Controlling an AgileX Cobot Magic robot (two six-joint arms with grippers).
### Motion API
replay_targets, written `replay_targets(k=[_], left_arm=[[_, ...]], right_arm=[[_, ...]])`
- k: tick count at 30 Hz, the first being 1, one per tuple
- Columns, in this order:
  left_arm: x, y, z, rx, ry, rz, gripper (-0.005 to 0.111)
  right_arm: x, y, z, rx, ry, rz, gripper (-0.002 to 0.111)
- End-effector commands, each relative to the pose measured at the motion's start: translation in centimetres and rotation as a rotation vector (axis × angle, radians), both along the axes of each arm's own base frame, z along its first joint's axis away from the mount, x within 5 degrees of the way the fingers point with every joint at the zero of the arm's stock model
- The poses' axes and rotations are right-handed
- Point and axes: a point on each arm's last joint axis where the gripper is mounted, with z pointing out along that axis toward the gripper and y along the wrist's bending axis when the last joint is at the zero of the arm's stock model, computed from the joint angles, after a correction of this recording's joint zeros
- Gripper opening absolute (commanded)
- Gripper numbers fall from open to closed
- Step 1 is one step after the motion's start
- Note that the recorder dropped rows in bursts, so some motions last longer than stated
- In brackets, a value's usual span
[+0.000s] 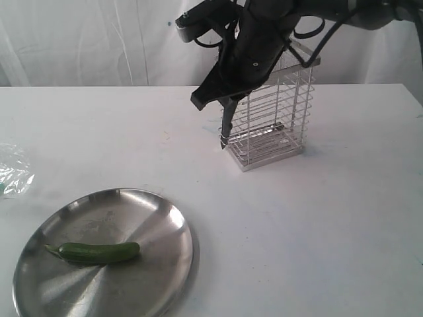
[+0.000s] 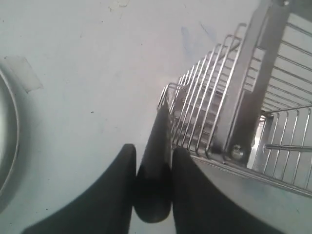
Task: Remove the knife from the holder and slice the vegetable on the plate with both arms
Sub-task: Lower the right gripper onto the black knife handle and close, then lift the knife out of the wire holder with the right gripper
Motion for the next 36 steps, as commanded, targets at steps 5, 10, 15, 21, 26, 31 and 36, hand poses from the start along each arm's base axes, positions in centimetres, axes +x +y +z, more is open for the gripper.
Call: replay_targets(k=[5, 10, 15, 21, 26, 31, 36], left_arm=[[0.0, 0.0, -0.1, -0.01, -0.001, -0.003, 0.0], [0.0, 0.0, -0.1, -0.01, -0.001, -0.003, 0.0], [0.0, 0.0, -0.1, -0.01, -0.001, -0.003, 0.0], [0.0, 0.0, -0.1, -0.01, -0.001, -0.003, 0.0], [0.0, 0.0, -0.1, -0.01, -0.001, -0.003, 0.0], [0.0, 0.0, -0.1, -0.01, -0.001, -0.003, 0.0], [0.0, 0.0, -0.1, -0.01, -0.001, -0.003, 0.0]], right_arm=[[-1.5, -0.9, 3.2, 0.085, -0.009, -0.082, 0.002], [-1.9, -1.2, 3.7, 0.093, 0.002, -0.103, 0.002], [-2.9, -1.9, 5.3, 0.117, -0.008, -0.126, 0.002], [-5.1, -3.3, 8.5, 0.151, -0.055, -0.128, 0.002], [-7.1, -4.6, 10.3, 0.169, -0.079, -0.128, 0.002], [-9.2, -5.7, 11.8, 0.213, -0.084, -0.141, 0.002], [-12.2, -6.3, 12.7, 0.317, -0.083, -0.098, 0.002]])
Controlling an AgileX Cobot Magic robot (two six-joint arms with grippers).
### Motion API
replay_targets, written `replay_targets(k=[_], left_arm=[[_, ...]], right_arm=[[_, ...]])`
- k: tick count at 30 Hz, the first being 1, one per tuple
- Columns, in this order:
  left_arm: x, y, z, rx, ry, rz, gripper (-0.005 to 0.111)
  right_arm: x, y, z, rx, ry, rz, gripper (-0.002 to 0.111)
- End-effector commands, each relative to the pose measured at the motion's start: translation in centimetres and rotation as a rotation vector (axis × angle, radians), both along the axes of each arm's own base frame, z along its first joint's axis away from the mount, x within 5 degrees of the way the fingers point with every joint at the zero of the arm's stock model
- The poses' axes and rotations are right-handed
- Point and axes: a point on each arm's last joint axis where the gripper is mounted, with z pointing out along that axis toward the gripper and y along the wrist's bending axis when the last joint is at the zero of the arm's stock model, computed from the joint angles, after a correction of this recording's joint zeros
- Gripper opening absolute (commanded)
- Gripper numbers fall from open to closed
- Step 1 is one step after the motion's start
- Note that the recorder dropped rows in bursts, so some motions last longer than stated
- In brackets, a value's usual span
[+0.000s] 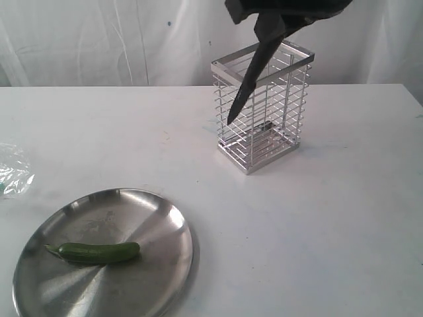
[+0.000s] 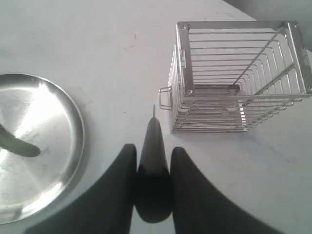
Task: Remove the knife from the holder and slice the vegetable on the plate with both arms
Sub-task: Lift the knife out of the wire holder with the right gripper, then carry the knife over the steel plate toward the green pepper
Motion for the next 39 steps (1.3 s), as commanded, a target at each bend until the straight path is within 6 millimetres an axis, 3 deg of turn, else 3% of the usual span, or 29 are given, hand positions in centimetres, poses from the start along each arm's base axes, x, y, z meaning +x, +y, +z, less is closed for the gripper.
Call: replay_targets(k=[1, 6, 12, 18, 22, 28, 39], left_arm=[[0.0, 0.0, -0.1, -0.01, -0.001, -0.003, 0.0], [0.0, 0.0, -0.1, -0.01, -0.001, -0.003, 0.0], [0.0, 0.0, -0.1, -0.01, -0.001, -0.003, 0.0], [0.0, 0.0, -0.1, -0.01, -0.001, -0.003, 0.0], [0.0, 0.0, -0.1, -0.01, -0.001, -0.003, 0.0], [0.0, 0.0, -0.1, -0.01, -0.001, -0.003, 0.0], [0.0, 0.0, -0.1, -0.01, -0.001, -0.003, 0.0]], right_arm=[[-2.9, -0.3, 0.9, 0.113, -0.042, 0.052, 0.002], [-6.8, 0.8, 0.3, 0.334, -0.123, 0.193, 0.002], [-9.7, 1.5, -4.4, 0.418, -0.159, 0.257, 0.002], [-10.7, 2.0, -10.3, 0.454, -0.221, 0.25, 0.002], [-11.8, 2.2, -13.1, 0.503, -0.299, 0.259, 0.002], [-12.5, 1.7, -14.7, 0.643, -0.429, 0.189, 0.0], [-12.1, 3.3, -18.0, 0.571, -0.389, 0.206, 0.0]])
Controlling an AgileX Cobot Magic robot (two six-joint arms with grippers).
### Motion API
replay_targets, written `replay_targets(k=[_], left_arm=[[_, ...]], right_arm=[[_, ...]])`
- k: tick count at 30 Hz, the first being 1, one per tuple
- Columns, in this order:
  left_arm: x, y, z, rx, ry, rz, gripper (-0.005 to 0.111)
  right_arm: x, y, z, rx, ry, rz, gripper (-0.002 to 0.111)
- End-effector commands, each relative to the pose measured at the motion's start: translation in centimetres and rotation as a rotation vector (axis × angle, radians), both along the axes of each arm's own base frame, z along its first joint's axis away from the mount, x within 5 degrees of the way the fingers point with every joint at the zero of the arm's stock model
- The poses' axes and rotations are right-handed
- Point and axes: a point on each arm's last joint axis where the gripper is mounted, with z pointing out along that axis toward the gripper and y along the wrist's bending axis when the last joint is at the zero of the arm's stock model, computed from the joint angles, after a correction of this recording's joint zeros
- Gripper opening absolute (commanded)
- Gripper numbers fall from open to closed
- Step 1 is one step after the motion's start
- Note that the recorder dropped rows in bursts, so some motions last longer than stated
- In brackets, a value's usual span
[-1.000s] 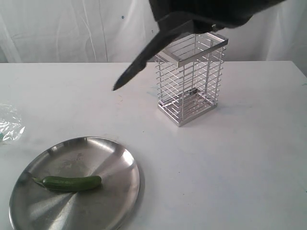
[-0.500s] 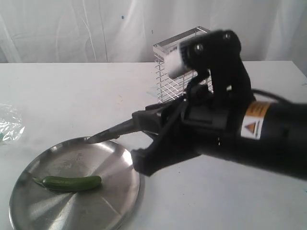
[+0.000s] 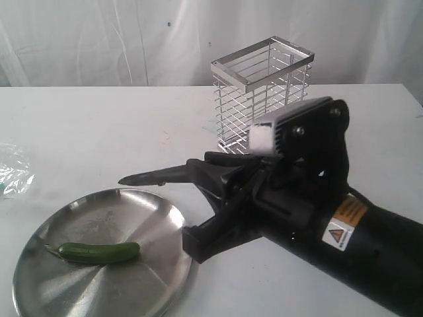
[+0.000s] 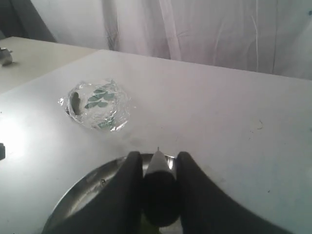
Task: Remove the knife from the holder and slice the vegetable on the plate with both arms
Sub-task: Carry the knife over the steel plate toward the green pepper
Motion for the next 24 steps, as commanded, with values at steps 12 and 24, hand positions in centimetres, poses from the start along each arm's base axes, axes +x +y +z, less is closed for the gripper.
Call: replay_targets(k=[12, 24], left_arm=[[0.0, 0.0, -0.1, -0.01, -0.001, -0.003, 0.0], [0.0, 0.0, -0.1, -0.01, -0.001, -0.003, 0.0]], right_arm=[[-1.1, 3.8, -4.6, -0.089, 0.061, 0.082, 0.0], [-2.3, 3.5, -7.3, -0.345, 0.199, 0.184, 0.0]])
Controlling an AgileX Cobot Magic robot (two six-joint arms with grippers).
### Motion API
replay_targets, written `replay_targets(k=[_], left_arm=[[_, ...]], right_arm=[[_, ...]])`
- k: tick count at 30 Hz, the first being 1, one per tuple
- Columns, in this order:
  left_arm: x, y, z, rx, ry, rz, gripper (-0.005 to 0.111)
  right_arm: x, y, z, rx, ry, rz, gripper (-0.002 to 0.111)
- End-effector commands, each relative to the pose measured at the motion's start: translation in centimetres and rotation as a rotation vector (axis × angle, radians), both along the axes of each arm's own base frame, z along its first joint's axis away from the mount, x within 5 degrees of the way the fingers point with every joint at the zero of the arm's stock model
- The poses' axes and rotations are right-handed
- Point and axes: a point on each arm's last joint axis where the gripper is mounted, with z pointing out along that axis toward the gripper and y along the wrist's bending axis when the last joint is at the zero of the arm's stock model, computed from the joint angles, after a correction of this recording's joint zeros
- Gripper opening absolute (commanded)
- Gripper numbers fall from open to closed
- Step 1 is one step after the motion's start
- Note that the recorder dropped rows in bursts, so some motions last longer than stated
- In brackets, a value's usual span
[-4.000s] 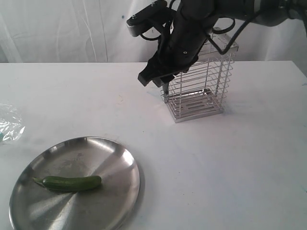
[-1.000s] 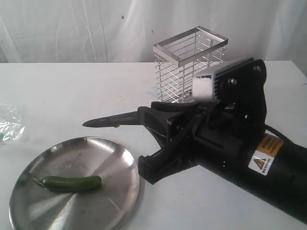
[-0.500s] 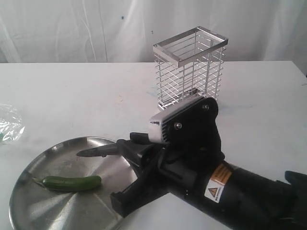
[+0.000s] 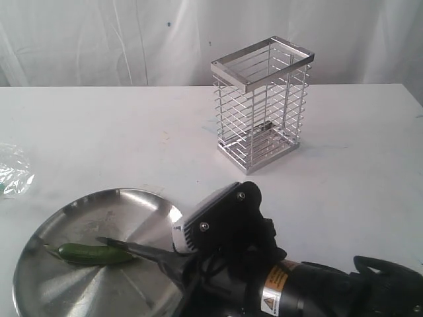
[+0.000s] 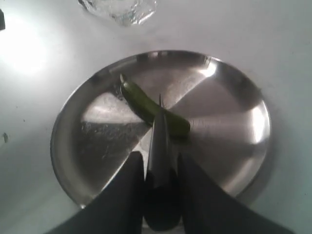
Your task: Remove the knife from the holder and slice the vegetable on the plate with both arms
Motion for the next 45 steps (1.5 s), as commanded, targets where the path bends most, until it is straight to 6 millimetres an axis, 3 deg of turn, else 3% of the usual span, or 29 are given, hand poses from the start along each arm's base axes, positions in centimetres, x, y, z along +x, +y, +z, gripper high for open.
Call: replay_targets(k=[1, 7, 21, 45], left_arm=[[0.0, 0.0, -0.1, -0.01, -0.001, -0.003, 0.0], [0.0, 0.0, -0.1, -0.01, -0.001, -0.003, 0.0], [0.0, 0.0, -0.1, -0.01, -0.001, -0.003, 0.0], [0.0, 0.0, -0.1, -0.01, -0.001, -0.003, 0.0]], right_arm=[[-0.7, -0.3, -1.1, -0.109, 0.063, 0.049, 0.0], [-1.5, -0.7, -2.1, -0.22, 0.146, 0.093, 0.0], [-1.7, -0.3, -2.5, -0.302, 0.229, 0.124, 0.0], [2.1, 2.1, -2.6, -0.44, 0.361, 0.12, 0.0]])
